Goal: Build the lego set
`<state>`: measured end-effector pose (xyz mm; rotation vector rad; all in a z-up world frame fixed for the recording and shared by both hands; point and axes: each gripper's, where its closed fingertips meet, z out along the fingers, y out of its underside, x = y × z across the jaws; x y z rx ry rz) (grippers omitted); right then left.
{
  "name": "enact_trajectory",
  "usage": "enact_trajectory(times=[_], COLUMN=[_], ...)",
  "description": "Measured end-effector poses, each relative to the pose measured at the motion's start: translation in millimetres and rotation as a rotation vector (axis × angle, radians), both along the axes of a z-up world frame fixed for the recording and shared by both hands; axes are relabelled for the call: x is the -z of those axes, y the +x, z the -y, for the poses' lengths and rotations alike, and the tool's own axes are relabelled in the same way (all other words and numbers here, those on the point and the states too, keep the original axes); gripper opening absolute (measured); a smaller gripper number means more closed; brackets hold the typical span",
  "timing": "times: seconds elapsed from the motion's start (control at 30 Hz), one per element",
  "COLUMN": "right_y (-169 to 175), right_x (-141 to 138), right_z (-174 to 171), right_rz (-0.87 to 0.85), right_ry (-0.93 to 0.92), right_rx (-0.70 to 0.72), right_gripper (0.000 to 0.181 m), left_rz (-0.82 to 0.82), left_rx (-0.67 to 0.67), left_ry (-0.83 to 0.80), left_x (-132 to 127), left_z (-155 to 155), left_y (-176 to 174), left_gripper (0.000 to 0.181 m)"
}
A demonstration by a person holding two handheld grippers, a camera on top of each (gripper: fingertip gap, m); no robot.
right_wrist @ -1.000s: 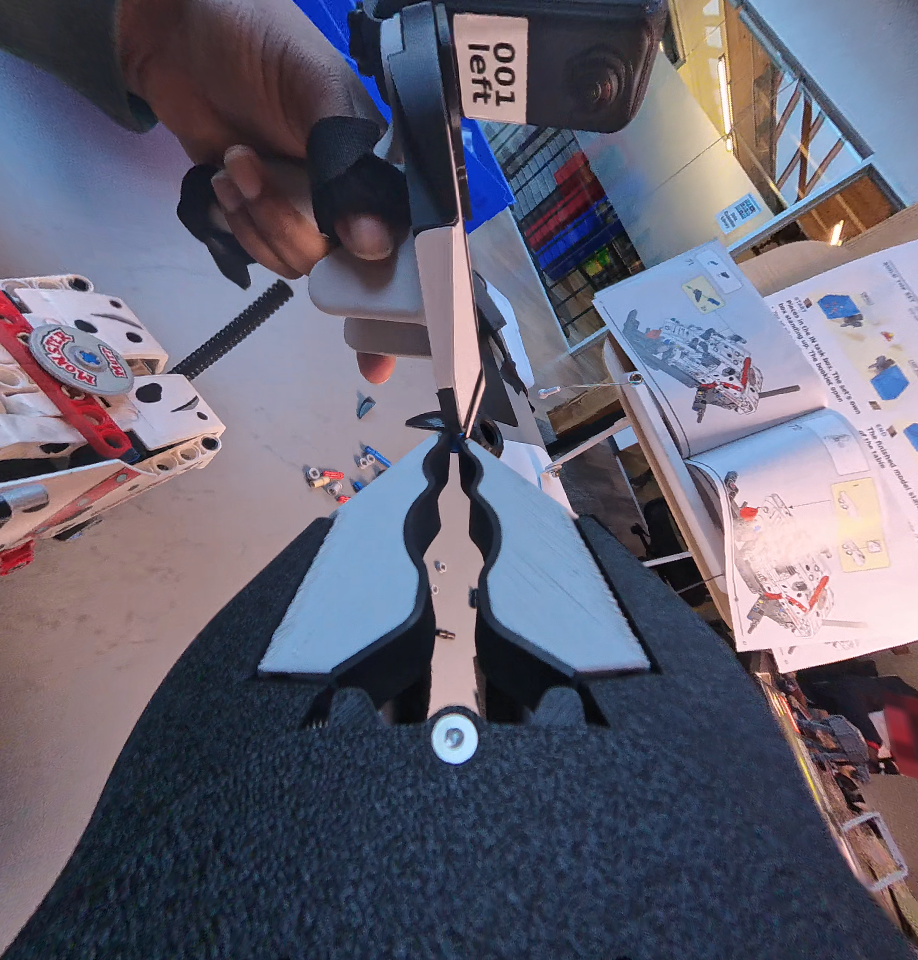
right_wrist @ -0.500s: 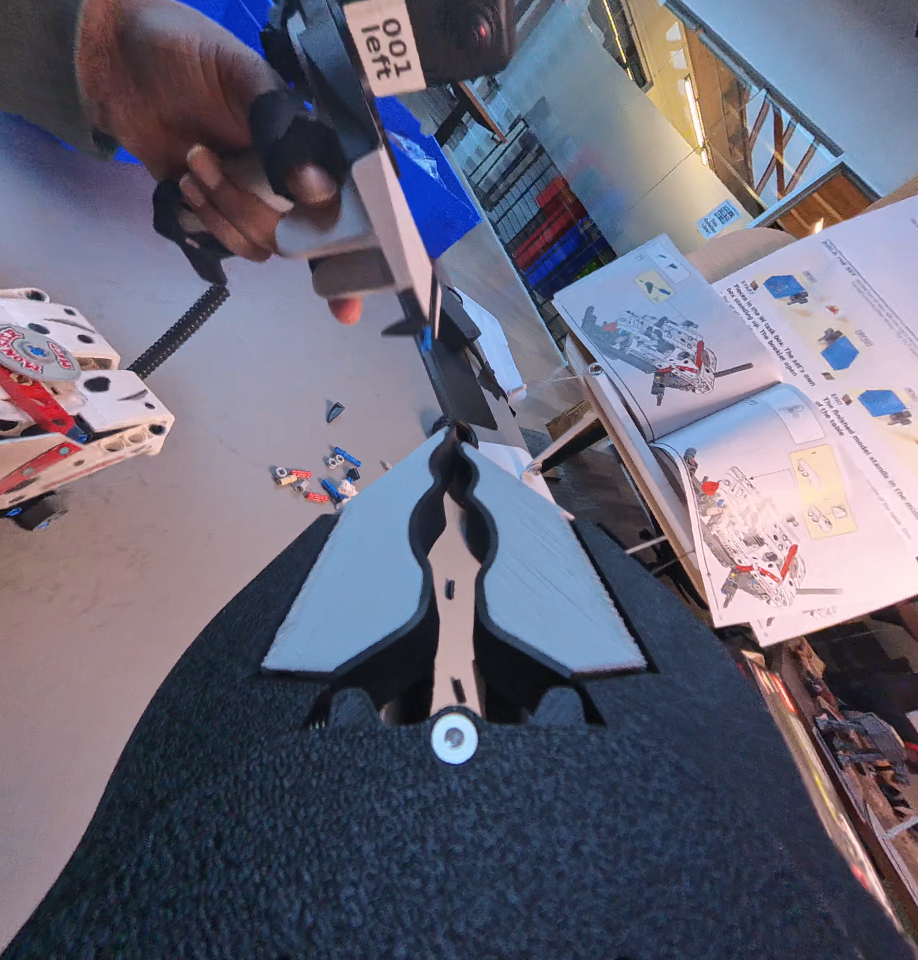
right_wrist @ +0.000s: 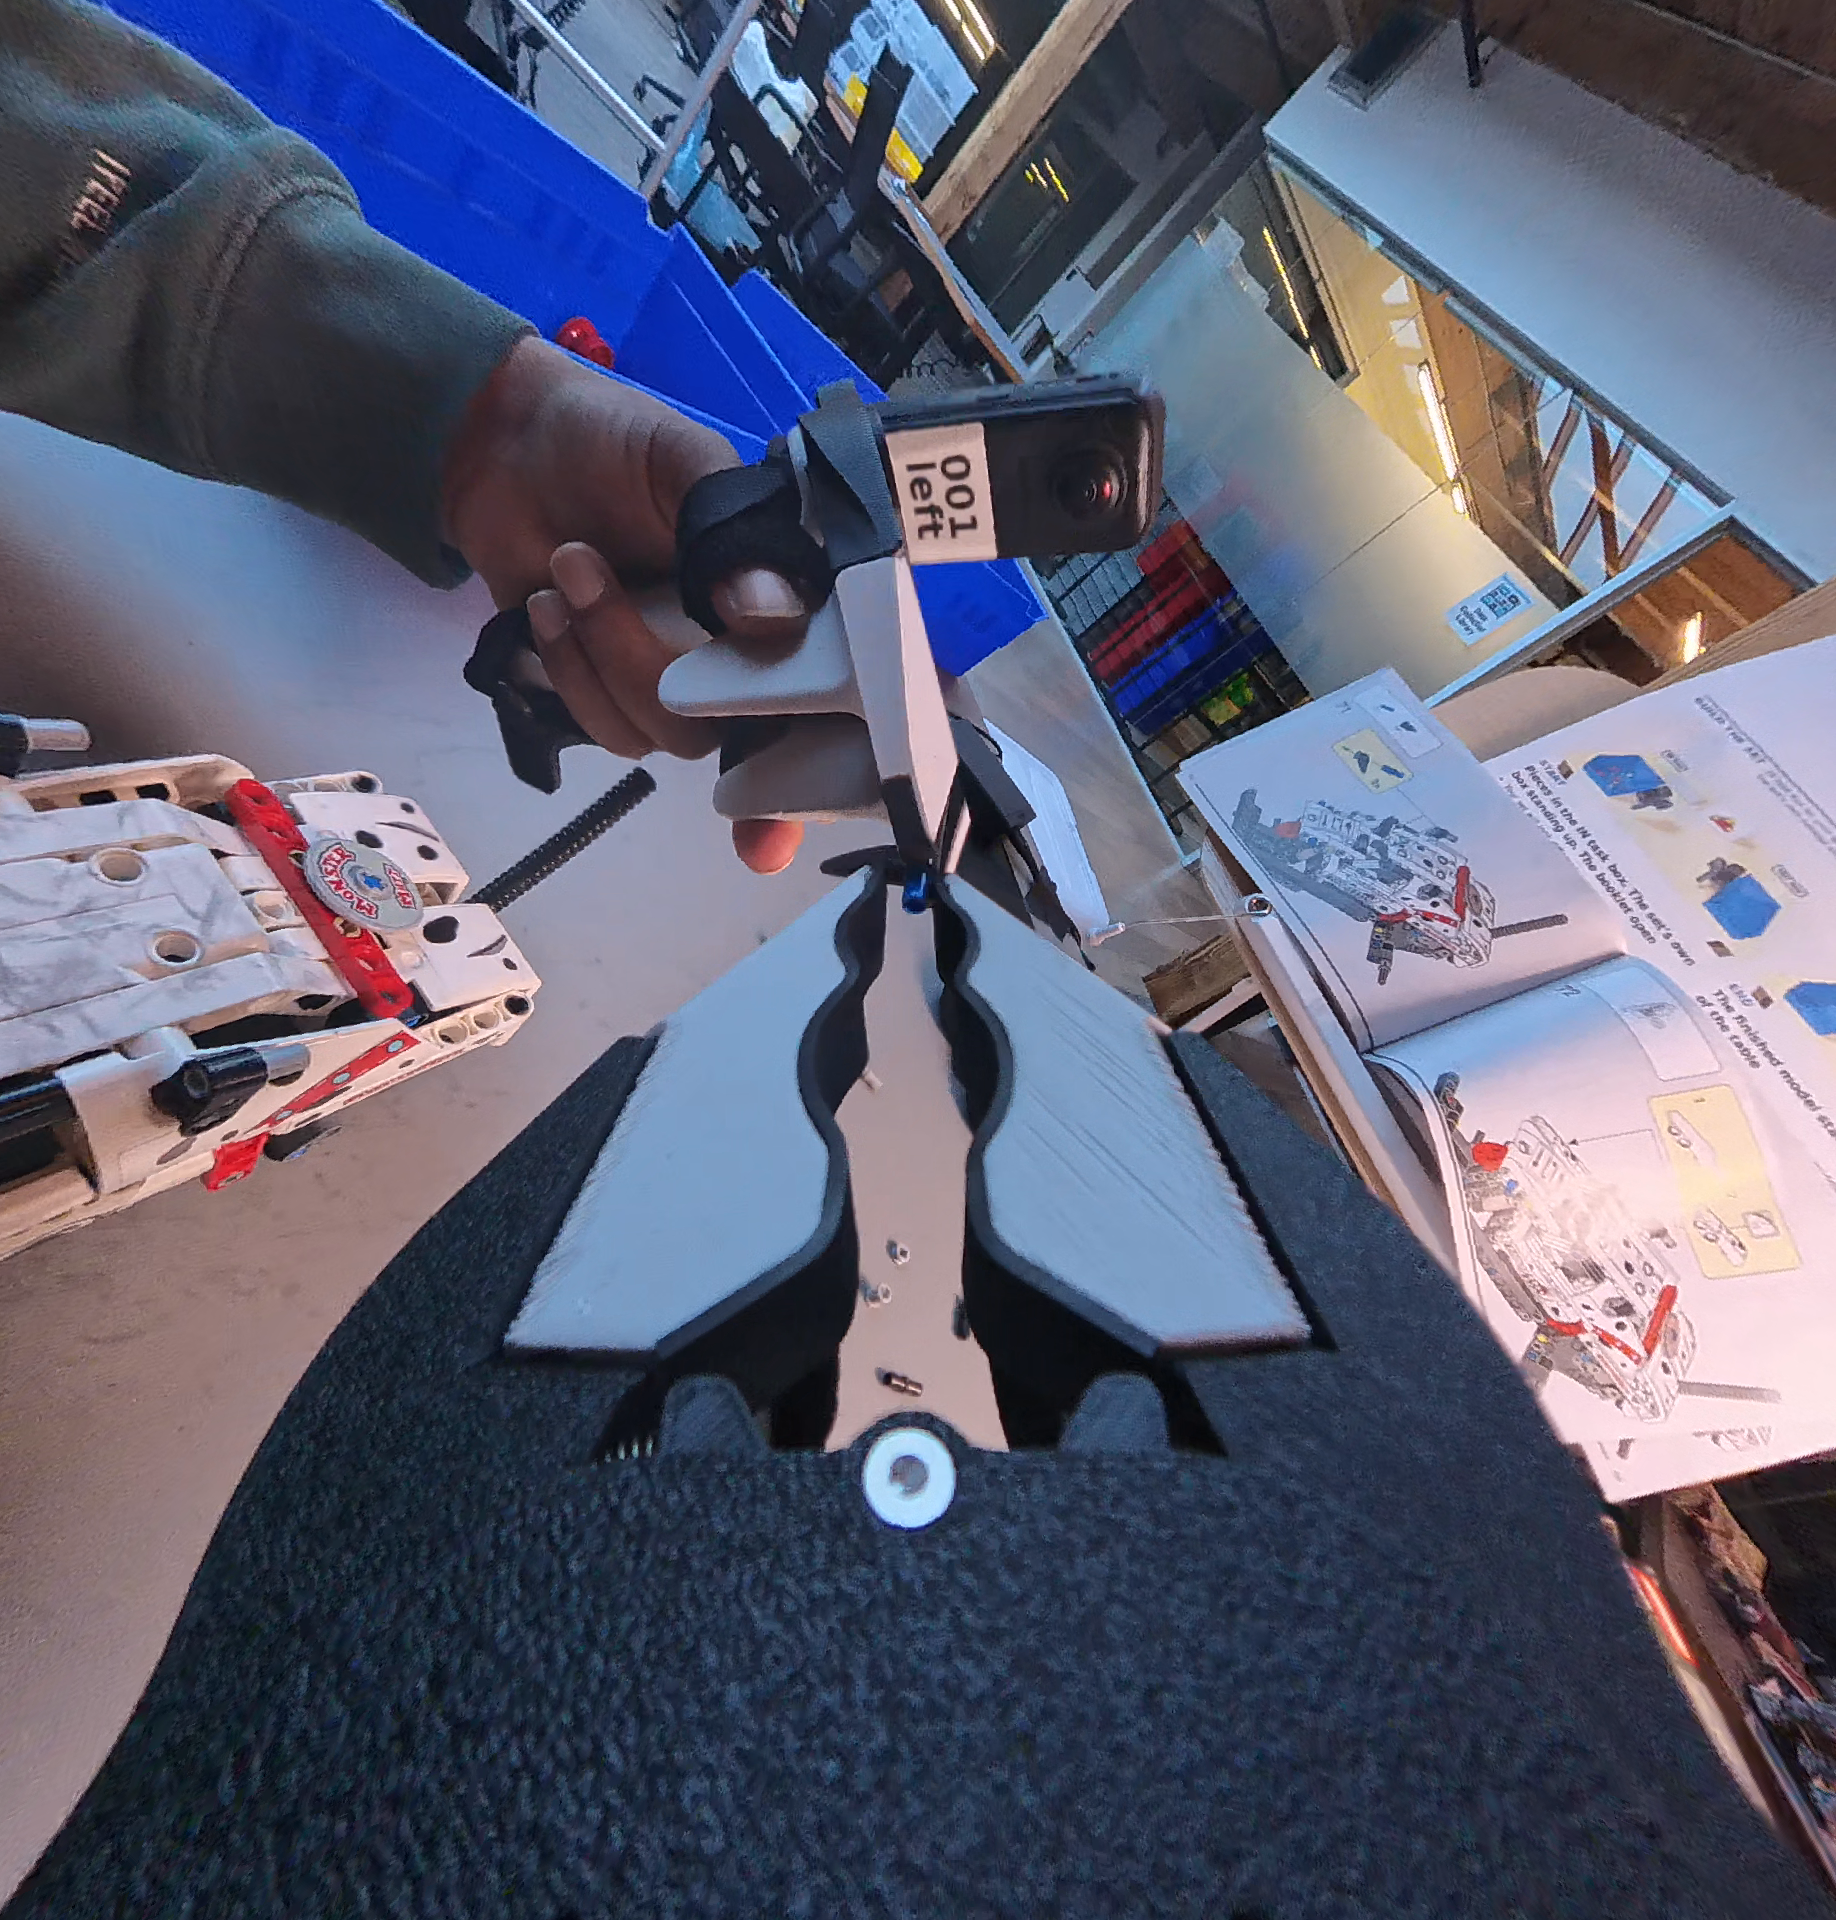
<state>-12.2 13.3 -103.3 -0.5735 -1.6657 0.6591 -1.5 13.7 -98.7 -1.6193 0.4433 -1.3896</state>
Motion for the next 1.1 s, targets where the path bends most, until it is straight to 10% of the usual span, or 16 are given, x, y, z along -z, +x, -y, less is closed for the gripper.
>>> enact_trajectory(times=[0.6,0.7,0.8,0.97,1.1], right_y=[8.6,26.4,19.6,5.1,-13.9], right_x=[-23.9,-47.1,-33.1,11.7,89.6], right_z=[2.6,-11.0,-16.8,-50.1,-69.2], right_rz=[-0.054,-0.115,-0.076,0.057,0.301], right_ry=[-0.127,-0.207,-0.172,-0.260,-0.212], right_rx=[-0.045,-0.054,-0.037,0.051,0.164], right_gripper=[0.001,0.000,0.001,0.001,0.002], left_rz=[0.077,0.199,-0.017,-0.575,-0.848], left_rx=[-0.023,-0.182,-0.173,-0.570,-0.590], left_ry=[0.037,0.062,0.079,-0.124,-0.188], left_x=[-23.4,-39.1,-18.3,90.4,138.5], left_z=[2.4,-1.7,-8.2,-54.3,-63.6], left_y=[2.6,-54.5,-24.1,-93.0,-100.7], left_gripper=[0.003,0.001,0.004,0.005,0.005])
